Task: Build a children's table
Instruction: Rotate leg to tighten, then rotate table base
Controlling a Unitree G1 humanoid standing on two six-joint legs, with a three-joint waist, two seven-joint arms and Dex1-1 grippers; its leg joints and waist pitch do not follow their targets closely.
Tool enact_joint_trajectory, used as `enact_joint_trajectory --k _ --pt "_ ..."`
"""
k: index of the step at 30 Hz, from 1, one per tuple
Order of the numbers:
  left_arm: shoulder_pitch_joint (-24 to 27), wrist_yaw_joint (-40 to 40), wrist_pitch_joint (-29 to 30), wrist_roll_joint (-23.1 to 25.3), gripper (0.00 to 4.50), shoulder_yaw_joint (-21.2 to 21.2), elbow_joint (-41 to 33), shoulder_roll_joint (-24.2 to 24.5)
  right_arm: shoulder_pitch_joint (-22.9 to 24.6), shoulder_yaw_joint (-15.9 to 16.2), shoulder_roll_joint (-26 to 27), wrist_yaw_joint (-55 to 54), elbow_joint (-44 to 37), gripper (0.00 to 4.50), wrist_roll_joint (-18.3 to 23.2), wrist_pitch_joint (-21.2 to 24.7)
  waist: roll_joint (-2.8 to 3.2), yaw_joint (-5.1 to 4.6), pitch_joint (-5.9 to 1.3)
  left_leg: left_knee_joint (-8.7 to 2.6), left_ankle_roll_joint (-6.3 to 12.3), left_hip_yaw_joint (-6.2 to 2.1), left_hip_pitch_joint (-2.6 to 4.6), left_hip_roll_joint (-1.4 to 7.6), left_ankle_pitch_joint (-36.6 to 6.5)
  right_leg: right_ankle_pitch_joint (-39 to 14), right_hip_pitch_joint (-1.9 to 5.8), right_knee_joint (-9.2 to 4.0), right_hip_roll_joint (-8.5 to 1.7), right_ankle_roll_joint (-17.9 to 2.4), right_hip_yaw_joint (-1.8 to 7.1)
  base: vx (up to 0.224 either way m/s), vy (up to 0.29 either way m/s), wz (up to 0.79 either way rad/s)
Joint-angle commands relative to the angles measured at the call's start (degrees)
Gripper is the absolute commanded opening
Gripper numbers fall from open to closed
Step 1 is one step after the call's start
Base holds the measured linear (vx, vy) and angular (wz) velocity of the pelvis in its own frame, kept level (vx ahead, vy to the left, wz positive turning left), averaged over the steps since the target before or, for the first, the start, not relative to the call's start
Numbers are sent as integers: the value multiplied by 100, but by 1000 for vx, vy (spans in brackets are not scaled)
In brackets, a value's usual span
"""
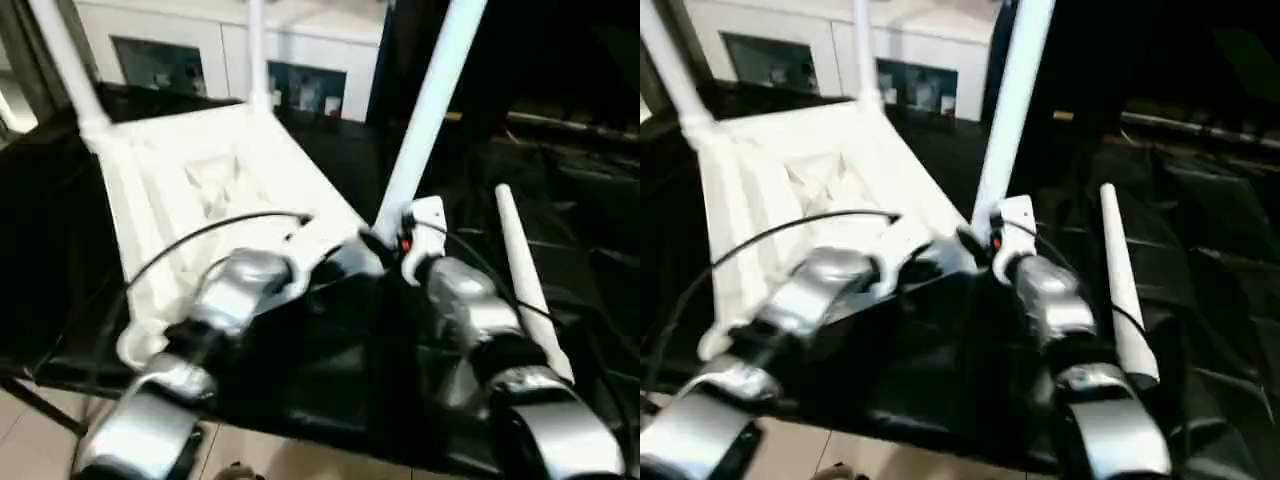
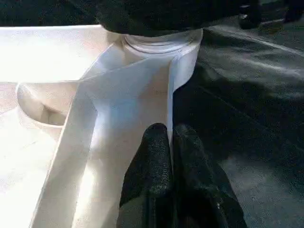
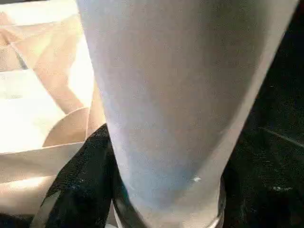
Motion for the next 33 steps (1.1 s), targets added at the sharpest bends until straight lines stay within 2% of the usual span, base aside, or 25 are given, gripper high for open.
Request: enact_joint_trajectory --k 1,4,5,7,9,10,11,14,16,17,18,19,20,21,22,23,24,26,28,29,30,31,33 --pt "-117 117 -198 -52 0 89 -24 -76 227 40 -6 -133 399 266 -184 175 1 3 -386 -389 196 -169 28 355 -918 -1261 297 -441 -614 -1005 343 0 0 0" --pt "-79 71 -262 -53 0 54 5 -46 231 101 10 -61 343 266 -237 -44 1 3 -376 -397 190 -174 37 364 -1026 -1438 291 -462 -626 -971 345 0 0 0" --pt "-63 53 -290 -53 0 46 8 -22 234 95 6 -20 316 320 -212 -113 3 0 -373 -399 189 -176 41 365 -1056 -1481 285 -466 -620 -959 345 0 0 0" --pt "-48 17 -356 -67 0 73 29 6 215 55 -1 78 258 334 -111 -194 -15 -2 -371 -403 196 -178 34 367 -1060 -1491 292 -463 -621 -950 345 0 0 0" --pt "-42 0 -388 -79 0 87 22 13 209 84 -23 102 235 362 -143 -214 -21 1 -375 -396 212 -172 24 360 -1016 -1461 300 -462 -625 -958 349 0 0 0" --pt "-37 -32 -440 -96 0 93 11 19 206 118 -55 112 205 362 -203 -260 -14 5 -377 -395 217 -175 24 364 -983 -1425 299 -456 -629 -970 350 0 0 0" --pt "-27 -50 -498 -107 0 95 3 19 214 142 -90 153 173 370 -243 -334 -74 3 -370 -394 250 -173 22 361 -967 -1506 299 -450 -628 -955 338 0 0 0" --pt "44 -184 -843 -175 0 66 -138 9 460 -4 -303 742 -365 370 53 -437 -153 24 -355 -384 328 -162 2 355 -962 -1748 306 -483 -645 -816 343 0 0 0" --pt "57 -194 -886 -191 0 70 -161 3 512 -26 -336 845 -463 370 107 -439 -113 44 -366 -385 377 -167 14 374 -851 -1591 281 -452 -632 -813 346 0 0 0" --pt "75 -135 -974 -240 0 124 -215 -39 733 -69 -454 1187 -855 370 286 -393 -86 56 -371 -377 407 -162 11 366 -807 -1462 286 -445 -622 -852 345 0 0 0" --pt "80 -97 -1045 -333 0 216 -269 -96 988 -86 -606 1522 -1266 370 451 -295 -104 89 -366 -361 493 -154 -1 365 -761 -1268 304 -434 -612 -828 353 0 0 0" --pt "78 -99 -1043 -374 29 251 -290 -113 1057 -89 -650 1616 -1378 373 499 -259 -117 123 -379 -354 551 -152 13 378 -687 -1099 293 -418 -611 -872 350 0 0 0" --pt "52 -89 -964 -596 47 458 -394 -203 1387 -91 -859 2045 -1897 375 713 -109 -78 121 -387 -347 586 -151 -4 354 -637 -983 315 -400 -596 -922 345 0 0 0" --pt "32 -131 -901 -704 47 545 -451 -220 1519 -81 -944 2224 -2096 375 791 -55 -82 163 -407 -317 649 -147 -6 368 -552 -734 316 -383 -596 -954 348 0 0 0" --pt "32 -139 -897 -709 58 547 -459 -217 1528 -81 -949 2237 -2111 375 798 -49 -102 169 -421 -305 696 -144 -14 360 -474 -552 325 -357 -591 -1007 344 0 0 0" --pt "13 -180 -885 -758 58 599 -588 -165 1686 -84 -1035 2448 -2382 375 927 73 -100 164 -431 -293 759 -155 -57 359 -343 -304 326 -326 -593 -1133 329 0 0 0" --pt "-3 -114 -891 -773 69 664 -628 -142 1745 -78 -1065 2534 -2494 375 980 130 -96 162 -426 -288 780 -160 -64 375 -365 -265 324 -319 -598 -1209 320 0 0 0" --pt "-22 76 -898 -826 80 867 -756 -51 1841 -22 -1137 2724 -2668 375 1036 213 -109 126 -392 -300 760 -155 -57 371 -550 -563 309 -375 -591 -1193 305 0 0 0" --pt "-21 229 -838 -859 101 1065 -903 88 1925 60 -1205 2860 -2843 375 1053 353 -120 101 -376 -312 655 -162 -59 366 -712 -993 317 -410 -597 -1106 298 0 0 0" --pt "9 298 -801 -843 104 1153 -1024 197 1965 102 -1229 2915 -2930 375 1060 401 -128 95 -359 -314 602 -160 -54 359 -778 -1230 310 -442 -594 -995 305 0 0 0" --pt "60 391 -647 -848 119 1292 -1199 332 2023 164 -1259 2972 -3070 375 1094 545 -110 96 -353 -330 545 -166 -39 359 -837 -1460 299 -464 -587 -895 306 0 0 0" --pt "137 486 -457 -813 119 1430 -1415 524 2066 258 -1279 2998 -3154 375 1041 565 -74 94 -366 -335 472 -181 -36 381 -826 -1418 301 -425 -590 -883 310 0 0 0" --pt "217 567 -304 -774 138 1523 -1606 701 2105 329 -1288 3021 -3238 375 1000 605 -69 61 -362 -344 432 -188 -32 378 -830 -1362 280 -426 -564 -865 302 0 0 0"
